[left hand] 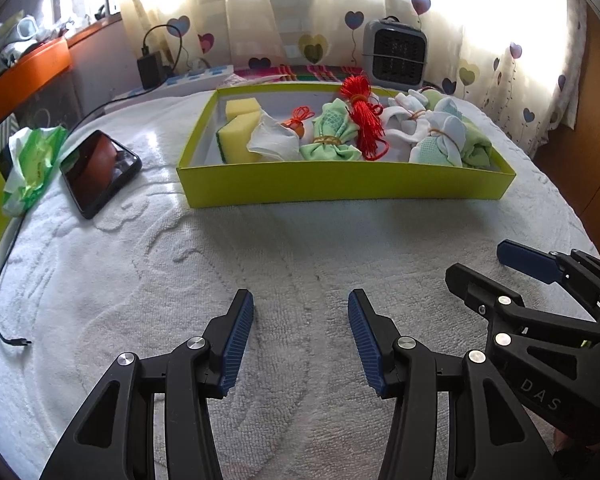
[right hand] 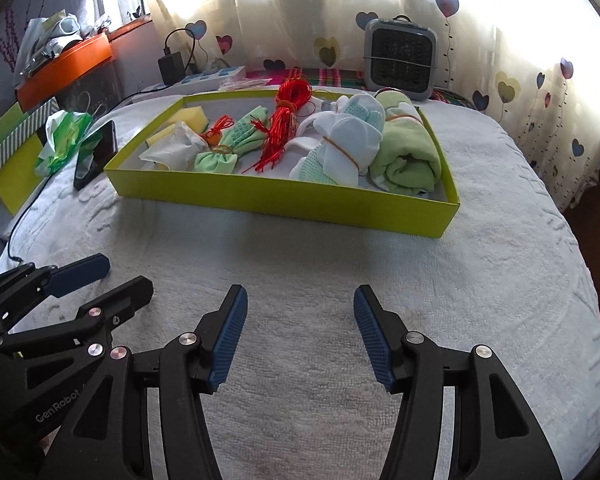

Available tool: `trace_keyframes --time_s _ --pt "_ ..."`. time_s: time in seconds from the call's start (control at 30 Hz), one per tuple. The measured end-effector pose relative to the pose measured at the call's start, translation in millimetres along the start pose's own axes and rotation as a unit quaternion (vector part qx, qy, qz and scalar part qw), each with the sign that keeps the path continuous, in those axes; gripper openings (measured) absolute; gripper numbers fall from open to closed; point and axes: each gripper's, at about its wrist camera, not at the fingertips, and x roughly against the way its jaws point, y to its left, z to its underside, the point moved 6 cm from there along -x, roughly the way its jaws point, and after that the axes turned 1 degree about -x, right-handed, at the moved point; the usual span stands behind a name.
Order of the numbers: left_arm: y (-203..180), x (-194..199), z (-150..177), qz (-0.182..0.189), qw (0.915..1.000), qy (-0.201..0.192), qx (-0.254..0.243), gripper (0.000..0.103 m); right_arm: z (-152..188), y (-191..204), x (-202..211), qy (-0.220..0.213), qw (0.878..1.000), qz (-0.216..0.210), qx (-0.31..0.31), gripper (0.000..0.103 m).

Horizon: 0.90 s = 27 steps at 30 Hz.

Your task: Organize soft objects

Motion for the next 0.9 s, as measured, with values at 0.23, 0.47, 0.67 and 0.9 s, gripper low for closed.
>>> trace_keyframes --time_s 0.23,0.47,0.67,0.9 --pt "-2.3 -0.6 1.4 -0.004 1.0 -0.004 0.007 0.049 7.6 -5.4 2.9 0.003 1.0 0.022 -0.006 0.057" --pt "-3.6 -1.1 2.0 -0.011 0.9999 -0.005 0.01 0.049 8.6 -16.7 1.8 0.008 0.999 0.034 -0.033 0.07" --pt "-3.5 -1.2 1.9 -0.011 0.9999 -0.005 0.012 0.05 9.1 -14.8 1.0 0.009 0.999 0.033 -0.033 0.072" --pt "-3.8 -1.8 2.1 -0.011 0.9999 -0.005 0.012 0.05 9.5 -15.2 0.7 0.009 0.999 0.033 -0.032 0.072"
